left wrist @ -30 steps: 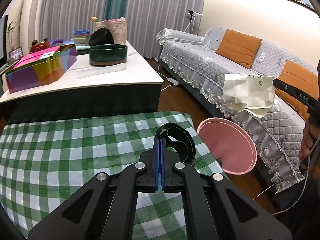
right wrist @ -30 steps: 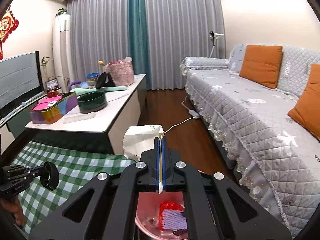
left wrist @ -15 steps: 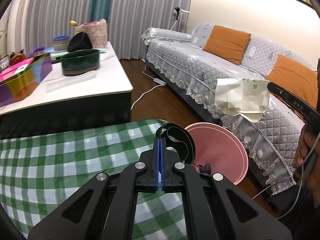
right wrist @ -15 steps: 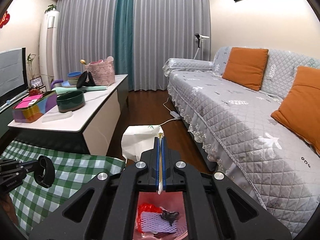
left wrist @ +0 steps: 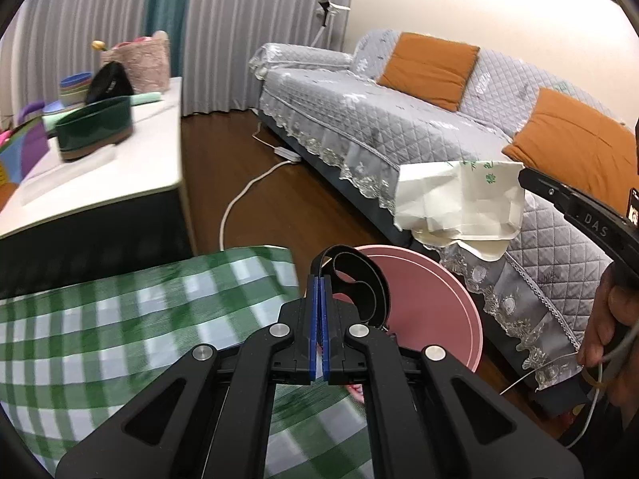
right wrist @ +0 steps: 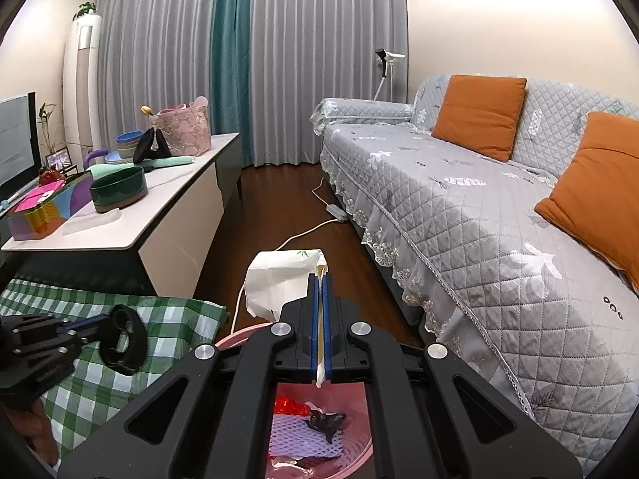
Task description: Collect trash
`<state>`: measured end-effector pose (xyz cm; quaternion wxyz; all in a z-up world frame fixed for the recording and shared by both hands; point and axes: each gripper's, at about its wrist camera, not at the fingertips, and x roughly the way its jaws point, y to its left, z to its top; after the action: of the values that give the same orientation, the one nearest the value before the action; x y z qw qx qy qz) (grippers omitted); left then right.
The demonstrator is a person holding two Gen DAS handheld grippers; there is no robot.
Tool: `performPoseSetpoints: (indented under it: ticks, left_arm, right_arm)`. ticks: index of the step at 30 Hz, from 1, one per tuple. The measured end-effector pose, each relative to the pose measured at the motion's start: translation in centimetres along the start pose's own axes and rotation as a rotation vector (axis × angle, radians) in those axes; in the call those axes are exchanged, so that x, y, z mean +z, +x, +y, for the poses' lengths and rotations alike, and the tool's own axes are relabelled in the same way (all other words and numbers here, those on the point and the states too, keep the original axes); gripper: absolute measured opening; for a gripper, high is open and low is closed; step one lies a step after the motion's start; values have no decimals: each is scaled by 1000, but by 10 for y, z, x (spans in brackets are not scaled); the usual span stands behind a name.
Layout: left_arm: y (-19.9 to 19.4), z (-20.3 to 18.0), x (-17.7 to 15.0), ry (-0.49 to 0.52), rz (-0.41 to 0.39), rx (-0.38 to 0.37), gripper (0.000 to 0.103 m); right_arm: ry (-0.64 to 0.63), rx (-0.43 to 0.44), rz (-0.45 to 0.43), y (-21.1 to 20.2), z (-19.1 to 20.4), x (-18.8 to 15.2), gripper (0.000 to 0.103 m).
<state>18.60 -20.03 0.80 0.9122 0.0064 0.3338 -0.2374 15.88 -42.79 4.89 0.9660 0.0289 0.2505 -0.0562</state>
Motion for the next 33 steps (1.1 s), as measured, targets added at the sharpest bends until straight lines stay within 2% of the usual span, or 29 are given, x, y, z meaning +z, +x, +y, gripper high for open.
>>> performPoseSetpoints:
  ticks: [9, 10, 11, 12, 14, 15, 16, 20, 21, 24, 26, 28, 30, 33]
  left_arm:
    - [37, -28, 1, 29, 61, -48, 3]
    - [41, -28, 1, 29, 75, -51, 11]
    - [45, -28, 0, 28, 91, -51, 26]
    - [45, -27, 0, 25, 93, -51, 31]
    - [42, -23, -2, 15, 90, -47, 35]
    - [40, -22, -2, 12, 90, -47, 35]
    - [36, -20, -3, 9, 88, -44, 35]
    - [18, -12, -3, -4, 72, -33, 38]
    - [10, -10, -4, -9, 63, -30, 40]
    - [-12, -5, -6, -13, 41, -12, 58]
    - [-30, -1, -9, -24, 25, 21, 76]
    - [-47, 4, -11, -36, 14, 37, 80]
    - [-67, 10, -13, -37, 2, 57, 83]
    - [-99, 23, -17, -54, -30, 93, 93]
  right_arm:
    - [11, -27, 29, 8, -9, -7, 3]
    - [15, -32, 30, 8, -10, -7, 7]
    - [20, -38, 30, 8, -12, -7, 7]
    - [25, -49, 28, 8, -14, -7, 10]
    - [35, -59, 35, 9, -16, -7, 23]
    - [45, -60, 41, 10, -18, -7, 46]
    - [57, -62, 40, 11, -20, -8, 63]
    - [88, -63, 27, 7, -23, -6, 70]
    - [94, -59, 23, 5, -22, -5, 76]
    - [95, -38, 14, -1, -17, -4, 85]
    - [84, -17, 9, -6, -11, -3, 89]
    - [63, 2, -2, -14, -3, -2, 97]
    - [44, 23, -6, -22, 3, -1, 98]
    - [51, 62, 13, -32, 10, -1, 98]
